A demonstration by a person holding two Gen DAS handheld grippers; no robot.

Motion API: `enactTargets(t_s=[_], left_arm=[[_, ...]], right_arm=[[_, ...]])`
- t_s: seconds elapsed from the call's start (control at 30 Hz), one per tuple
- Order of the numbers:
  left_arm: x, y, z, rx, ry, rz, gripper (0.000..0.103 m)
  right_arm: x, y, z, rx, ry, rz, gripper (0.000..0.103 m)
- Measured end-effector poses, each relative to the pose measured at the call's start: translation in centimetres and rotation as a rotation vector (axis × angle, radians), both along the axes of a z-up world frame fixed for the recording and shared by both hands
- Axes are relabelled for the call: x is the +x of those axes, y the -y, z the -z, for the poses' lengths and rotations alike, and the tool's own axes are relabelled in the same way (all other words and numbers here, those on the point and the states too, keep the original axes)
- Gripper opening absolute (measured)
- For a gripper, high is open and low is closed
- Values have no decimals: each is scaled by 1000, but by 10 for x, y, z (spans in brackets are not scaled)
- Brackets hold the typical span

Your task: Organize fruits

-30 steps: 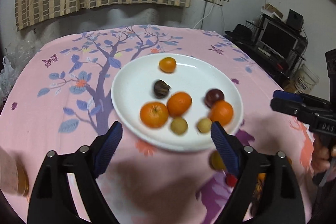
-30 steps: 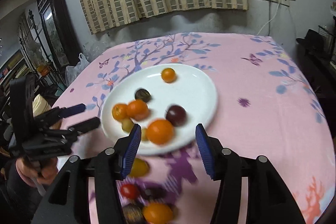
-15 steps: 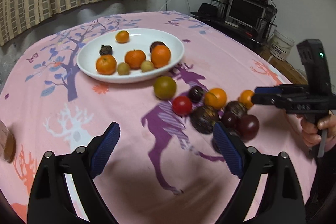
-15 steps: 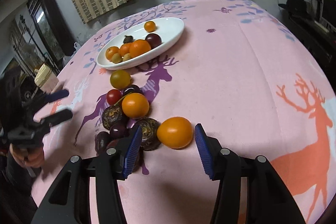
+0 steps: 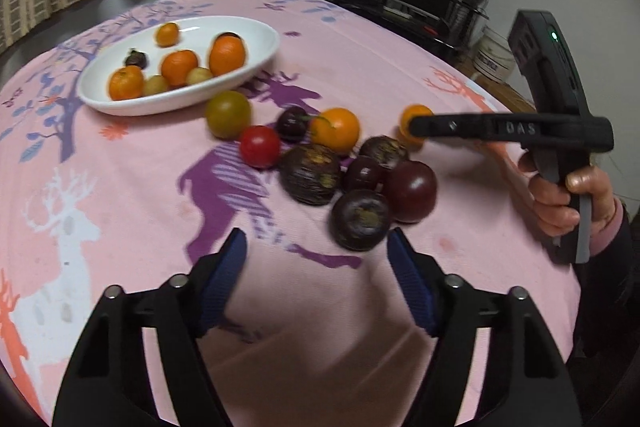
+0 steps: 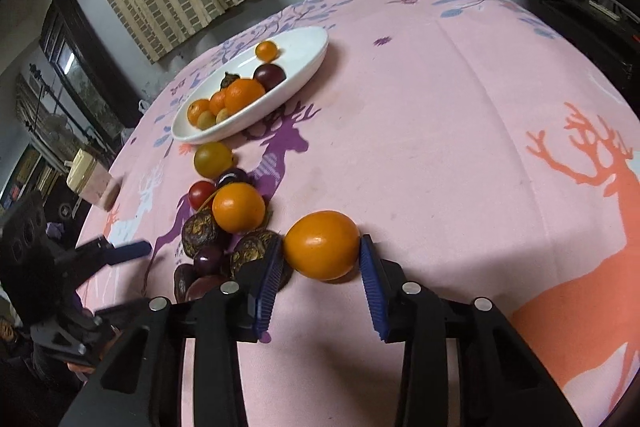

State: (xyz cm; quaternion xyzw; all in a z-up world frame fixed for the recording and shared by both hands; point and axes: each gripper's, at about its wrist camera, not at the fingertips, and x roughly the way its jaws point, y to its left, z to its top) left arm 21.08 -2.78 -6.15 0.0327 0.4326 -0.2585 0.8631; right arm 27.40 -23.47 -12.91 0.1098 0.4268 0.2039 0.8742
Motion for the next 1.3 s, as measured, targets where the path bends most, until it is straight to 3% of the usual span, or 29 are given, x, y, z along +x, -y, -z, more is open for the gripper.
enactTargets(t_s=[0.13, 0.5, 0.7, 1.3], left_arm=[[3, 17, 3, -12, -17, 40, 59], [15, 35, 12, 9, -32, 54, 60], [15, 33, 14, 5, -31, 74, 50], [20, 26, 17, -26, -29, 100, 40]], right_arm=[[0, 4, 0, 12, -3, 6, 39], [-8, 6, -10, 34, 32, -10, 39], [-8, 6, -11, 38, 34, -11, 39], [-10, 5, -9, 34, 31, -18, 40]])
